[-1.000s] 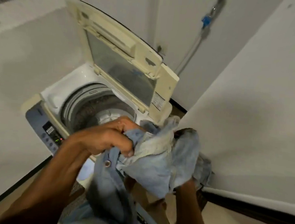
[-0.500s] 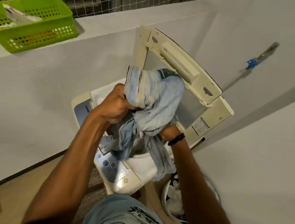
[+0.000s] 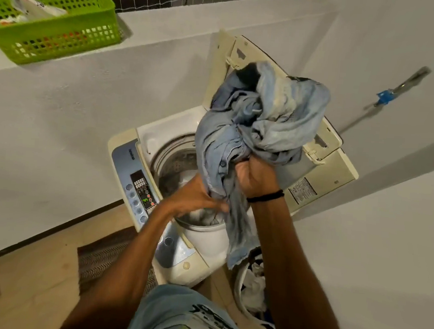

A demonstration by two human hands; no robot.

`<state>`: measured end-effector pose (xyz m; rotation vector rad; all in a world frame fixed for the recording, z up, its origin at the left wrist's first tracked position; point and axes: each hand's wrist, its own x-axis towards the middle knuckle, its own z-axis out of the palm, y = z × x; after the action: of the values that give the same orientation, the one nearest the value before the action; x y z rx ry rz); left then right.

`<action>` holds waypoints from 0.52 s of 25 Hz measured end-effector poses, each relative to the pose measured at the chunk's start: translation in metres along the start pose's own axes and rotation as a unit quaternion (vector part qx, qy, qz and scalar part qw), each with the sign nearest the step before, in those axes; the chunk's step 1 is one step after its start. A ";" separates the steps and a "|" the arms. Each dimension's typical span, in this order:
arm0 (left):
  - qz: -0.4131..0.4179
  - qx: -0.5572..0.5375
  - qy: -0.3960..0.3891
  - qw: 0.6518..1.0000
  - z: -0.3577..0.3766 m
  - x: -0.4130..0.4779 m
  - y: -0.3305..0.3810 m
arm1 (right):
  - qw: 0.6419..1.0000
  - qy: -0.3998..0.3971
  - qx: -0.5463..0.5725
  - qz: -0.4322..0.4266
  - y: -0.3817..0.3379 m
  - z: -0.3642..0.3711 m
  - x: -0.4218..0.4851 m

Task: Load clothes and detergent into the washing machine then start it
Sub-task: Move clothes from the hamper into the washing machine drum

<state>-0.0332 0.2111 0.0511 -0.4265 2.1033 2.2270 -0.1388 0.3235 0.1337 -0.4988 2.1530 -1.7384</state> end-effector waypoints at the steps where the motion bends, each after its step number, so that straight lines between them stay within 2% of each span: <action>1: -0.013 0.066 0.032 0.997 0.015 -0.002 -0.015 | 0.996 0.065 -0.053 -0.038 -0.005 -0.015 0.010; 2: -0.013 0.094 0.079 0.992 0.029 -0.002 -0.027 | 0.997 0.028 0.045 -0.063 -0.009 -0.023 0.005; 3: -0.016 0.068 0.138 0.988 0.037 0.000 -0.027 | 0.991 0.074 0.107 0.007 -0.019 -0.030 0.006; 4: -0.031 0.000 0.196 0.980 0.035 0.006 -0.025 | 0.984 0.067 0.140 0.093 -0.029 -0.033 0.003; 5: -0.046 -0.063 0.255 0.964 0.025 0.007 -0.017 | 0.990 0.084 0.087 0.066 -0.029 -0.038 0.008; 6: -0.062 -0.184 0.303 0.933 0.013 0.010 -0.007 | 0.995 0.070 0.060 0.025 -0.017 -0.042 0.007; 7: -0.068 -0.337 0.302 0.889 -0.001 0.013 0.004 | 0.997 0.067 0.006 0.049 -0.007 -0.052 0.006; 8: -0.053 -0.461 0.256 0.848 -0.017 0.012 0.011 | 0.995 0.076 -0.051 0.047 0.004 -0.056 0.004; 9: -0.025 -0.534 0.179 0.826 -0.027 0.004 0.024 | 0.990 0.105 -0.084 0.038 0.011 -0.060 -0.001; 10: -0.016 -0.542 0.115 0.833 -0.032 0.000 0.035 | 0.991 0.103 -0.091 0.001 0.023 -0.060 -0.003; 11: -0.015 -0.490 0.045 0.870 -0.030 0.000 0.042 | 0.981 0.097 -0.156 -0.064 0.036 -0.051 -0.001; 12: -0.031 -0.394 0.022 0.918 -0.022 0.002 0.043 | 0.966 0.071 -0.222 -0.112 0.048 -0.034 -0.001; 13: -0.047 -0.292 0.030 0.955 -0.013 0.006 0.039 | 0.951 0.046 -0.271 -0.144 0.060 -0.024 -0.002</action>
<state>-0.0454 0.1949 0.0870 -0.6051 1.3651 2.7718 -0.1524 0.3566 0.0797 -0.9247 2.7433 -1.2906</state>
